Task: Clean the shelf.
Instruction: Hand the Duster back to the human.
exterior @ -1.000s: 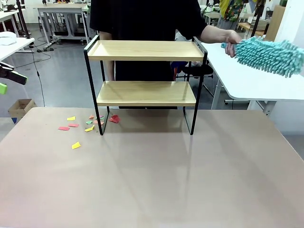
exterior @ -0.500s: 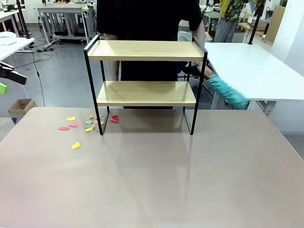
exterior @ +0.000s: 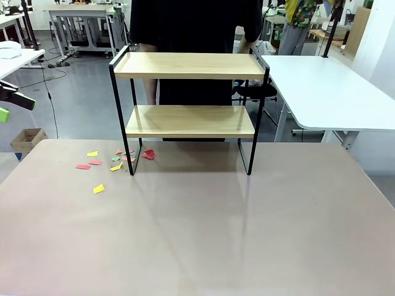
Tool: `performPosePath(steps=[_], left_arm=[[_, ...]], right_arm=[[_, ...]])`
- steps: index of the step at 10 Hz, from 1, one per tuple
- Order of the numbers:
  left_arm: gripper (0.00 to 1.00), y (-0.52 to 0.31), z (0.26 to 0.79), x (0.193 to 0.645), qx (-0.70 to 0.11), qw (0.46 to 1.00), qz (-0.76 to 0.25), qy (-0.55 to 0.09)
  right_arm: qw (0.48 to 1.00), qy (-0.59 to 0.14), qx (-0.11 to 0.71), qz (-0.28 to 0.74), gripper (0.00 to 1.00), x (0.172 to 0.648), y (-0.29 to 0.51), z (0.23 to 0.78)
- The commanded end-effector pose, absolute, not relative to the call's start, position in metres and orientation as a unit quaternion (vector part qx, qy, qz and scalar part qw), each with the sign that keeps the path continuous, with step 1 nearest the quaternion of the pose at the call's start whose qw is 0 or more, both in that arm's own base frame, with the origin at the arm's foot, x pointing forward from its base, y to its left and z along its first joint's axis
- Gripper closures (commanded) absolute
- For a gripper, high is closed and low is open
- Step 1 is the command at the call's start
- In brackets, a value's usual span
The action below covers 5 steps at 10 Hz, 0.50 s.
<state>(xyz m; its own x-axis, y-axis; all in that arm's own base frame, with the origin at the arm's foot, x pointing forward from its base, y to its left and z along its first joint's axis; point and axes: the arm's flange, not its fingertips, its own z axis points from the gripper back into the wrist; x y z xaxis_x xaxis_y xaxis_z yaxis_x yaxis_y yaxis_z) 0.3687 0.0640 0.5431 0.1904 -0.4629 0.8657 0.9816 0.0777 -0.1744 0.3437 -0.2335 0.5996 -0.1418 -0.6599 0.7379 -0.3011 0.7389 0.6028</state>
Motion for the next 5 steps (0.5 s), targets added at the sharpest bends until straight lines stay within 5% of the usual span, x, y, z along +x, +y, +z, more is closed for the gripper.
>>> performPosePath(steps=[1,5], left_arm=[[0.0,0.0635,0.5454,0.3687,-0.406,0.657,-0.545,-0.327],[0.0,0.0635,0.5454,0.3687,-0.406,0.657,-0.545,-0.327]], right_arm=[[0.567,-0.739,0.327,-0.158,0.0,0.3415,-0.2328,0.5993],[0.567,-0.739,0.327,-0.158,0.0,0.3415,-0.2328,0.5993]])
